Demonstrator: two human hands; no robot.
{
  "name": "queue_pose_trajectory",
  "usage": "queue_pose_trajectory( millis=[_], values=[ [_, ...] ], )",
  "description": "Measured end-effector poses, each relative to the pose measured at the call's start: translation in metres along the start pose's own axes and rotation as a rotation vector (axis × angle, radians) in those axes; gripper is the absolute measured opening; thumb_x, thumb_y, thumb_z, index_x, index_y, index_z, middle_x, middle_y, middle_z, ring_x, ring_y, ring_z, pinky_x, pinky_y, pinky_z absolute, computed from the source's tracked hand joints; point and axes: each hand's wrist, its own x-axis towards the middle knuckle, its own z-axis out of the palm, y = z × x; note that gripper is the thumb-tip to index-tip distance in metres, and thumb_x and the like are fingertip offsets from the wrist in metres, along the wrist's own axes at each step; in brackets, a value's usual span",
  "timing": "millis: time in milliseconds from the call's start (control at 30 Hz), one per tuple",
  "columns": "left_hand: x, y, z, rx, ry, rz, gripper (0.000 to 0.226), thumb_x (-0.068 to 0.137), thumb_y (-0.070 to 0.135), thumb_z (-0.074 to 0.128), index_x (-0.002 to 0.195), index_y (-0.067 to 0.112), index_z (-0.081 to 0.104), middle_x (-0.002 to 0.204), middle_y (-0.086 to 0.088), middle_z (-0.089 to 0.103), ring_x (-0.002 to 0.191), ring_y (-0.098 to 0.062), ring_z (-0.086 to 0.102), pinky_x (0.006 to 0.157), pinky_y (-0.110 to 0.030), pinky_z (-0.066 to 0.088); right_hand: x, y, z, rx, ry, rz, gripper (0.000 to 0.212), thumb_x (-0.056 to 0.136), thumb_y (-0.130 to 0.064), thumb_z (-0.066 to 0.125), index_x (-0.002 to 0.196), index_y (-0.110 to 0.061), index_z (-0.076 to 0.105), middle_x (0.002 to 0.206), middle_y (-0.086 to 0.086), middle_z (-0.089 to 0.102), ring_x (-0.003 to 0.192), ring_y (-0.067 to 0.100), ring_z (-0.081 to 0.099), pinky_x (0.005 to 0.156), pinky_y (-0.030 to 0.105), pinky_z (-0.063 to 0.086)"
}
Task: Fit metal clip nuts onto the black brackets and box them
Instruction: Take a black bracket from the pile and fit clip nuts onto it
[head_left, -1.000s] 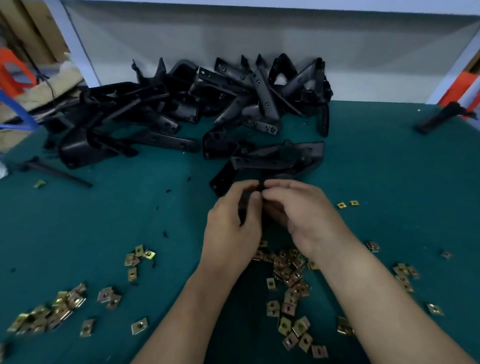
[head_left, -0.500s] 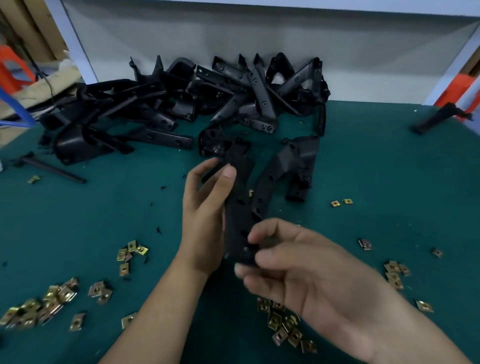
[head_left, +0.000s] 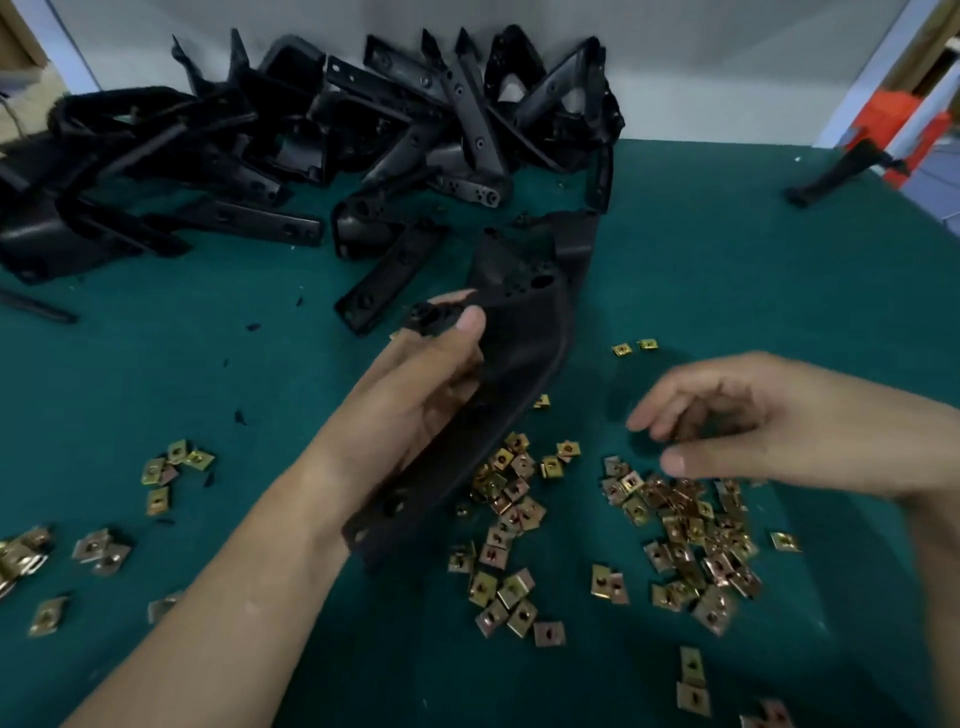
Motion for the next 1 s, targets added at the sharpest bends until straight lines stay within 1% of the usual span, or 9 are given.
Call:
queue_pose_trajectory(
  millis=[67, 133, 200, 267, 433, 633, 767, 833, 1000],
  values=[
    [-0.009, -0.005, 0.008, -0.066, -0.221, -0.028, 0.026, 0.092, 0.043, 0.069, 0.109, 0.023, 0.074, 0.1, 0.001, 0.075, 0.093, -0.014, 0.071, 0.087, -0.029, 0.057, -0.001, 0.005, 0.003, -0.072, -0.064, -0.002, 0.034, 0.067, -0.036, 0.086, 0.098, -0.042, 0.074, 0.101, -0.017, 0.071, 0.086, 0.004, 0.066, 0.069, 0.017, 0.05],
    [-0.018, -0.006, 0.015, -0.157, -0.412, -0.121, 0.028, 0.089, 0.041, 0.072, 0.112, 0.026, 0.073, 0.088, 0.001, 0.07, 0.081, -0.009, 0.066, 0.076, -0.021, 0.053, 0.0, 0.007, 0.006, -0.155, -0.051, 0.005, 0.037, 0.067, -0.036, 0.092, 0.097, -0.042, 0.071, 0.099, -0.019, 0.07, 0.086, 0.002, 0.066, 0.071, 0.016, 0.048],
    [-0.023, -0.006, 0.019, -0.202, -0.509, -0.223, 0.034, 0.086, 0.043, 0.076, 0.11, 0.02, 0.072, 0.084, -0.008, 0.059, 0.075, -0.012, 0.059, 0.072, -0.024, 0.046, 0.003, 0.005, 0.01, -0.228, -0.031, -0.01, 0.032, 0.069, -0.033, 0.091, 0.092, -0.041, 0.07, 0.094, -0.016, 0.07, 0.085, 0.006, 0.066, 0.073, 0.026, 0.051],
    [-0.025, -0.005, 0.019, -0.206, -0.534, -0.24, 0.031, 0.085, 0.04, 0.079, 0.107, 0.019, 0.071, 0.083, -0.005, 0.061, 0.073, -0.009, 0.061, 0.07, -0.021, 0.047, 0.005, 0.002, 0.014, -0.271, -0.019, -0.032, 0.024, 0.071, -0.029, 0.086, 0.08, -0.04, 0.068, 0.084, -0.018, 0.069, 0.075, 0.005, 0.064, 0.065, 0.023, 0.048],
    [-0.023, 0.006, 0.016, -0.183, -0.332, -0.022, 0.02, 0.076, 0.038, 0.084, 0.09, 0.025, 0.077, 0.081, 0.003, 0.075, 0.075, -0.008, 0.072, 0.071, -0.02, 0.056, 0.004, 0.004, 0.019, -0.248, 0.0, -0.059, 0.017, 0.077, -0.029, 0.086, 0.08, -0.033, 0.069, 0.072, -0.026, 0.064, 0.061, -0.001, 0.057, 0.056, 0.012, 0.041],
    [-0.022, 0.016, 0.007, 0.055, -0.128, 0.247, 0.029, 0.085, 0.05, 0.07, 0.092, 0.023, 0.076, 0.092, 0.0, 0.075, 0.085, -0.014, 0.069, 0.082, -0.026, 0.058, 0.008, 0.002, 0.023, -0.106, 0.024, -0.086, 0.013, 0.087, -0.02, 0.078, 0.086, -0.022, 0.065, 0.076, -0.006, 0.068, 0.067, 0.012, 0.06, 0.064, 0.025, 0.049],
    [-0.023, 0.011, 0.01, 0.425, 0.002, 0.359, 0.038, 0.095, 0.052, 0.062, 0.093, 0.015, 0.064, 0.076, -0.016, 0.061, 0.07, -0.018, 0.057, 0.061, -0.037, 0.053, 0.01, -0.001, 0.027, 0.181, 0.086, -0.182, 0.008, 0.09, -0.006, 0.071, 0.096, -0.011, 0.069, 0.083, 0.001, 0.073, 0.077, 0.012, 0.069, 0.071, 0.019, 0.052],
    [-0.023, 0.006, 0.016, 0.528, 0.017, 0.413, 0.025, 0.096, 0.045, 0.057, 0.091, 0.021, 0.062, 0.069, -0.001, 0.059, 0.066, -0.01, 0.054, 0.058, -0.024, 0.047, 0.013, -0.004, 0.031, 0.36, 0.137, -0.236, 0.012, 0.085, -0.005, 0.07, 0.097, -0.007, 0.071, 0.086, 0.007, 0.075, 0.079, 0.016, 0.071, 0.075, 0.021, 0.055],
    [-0.022, -0.004, 0.019, 0.496, 0.028, 0.444, 0.029, 0.097, 0.032, 0.057, 0.11, 0.007, 0.066, 0.103, -0.001, 0.078, 0.098, -0.014, 0.073, 0.084, -0.03, 0.059, 0.024, -0.003, 0.04, 0.584, 0.233, -0.271, 0.032, 0.076, -0.012, 0.07, 0.107, -0.008, 0.075, 0.108, 0.023, 0.072, 0.1, 0.042, 0.067, 0.096, 0.039, 0.057]
  ],
)
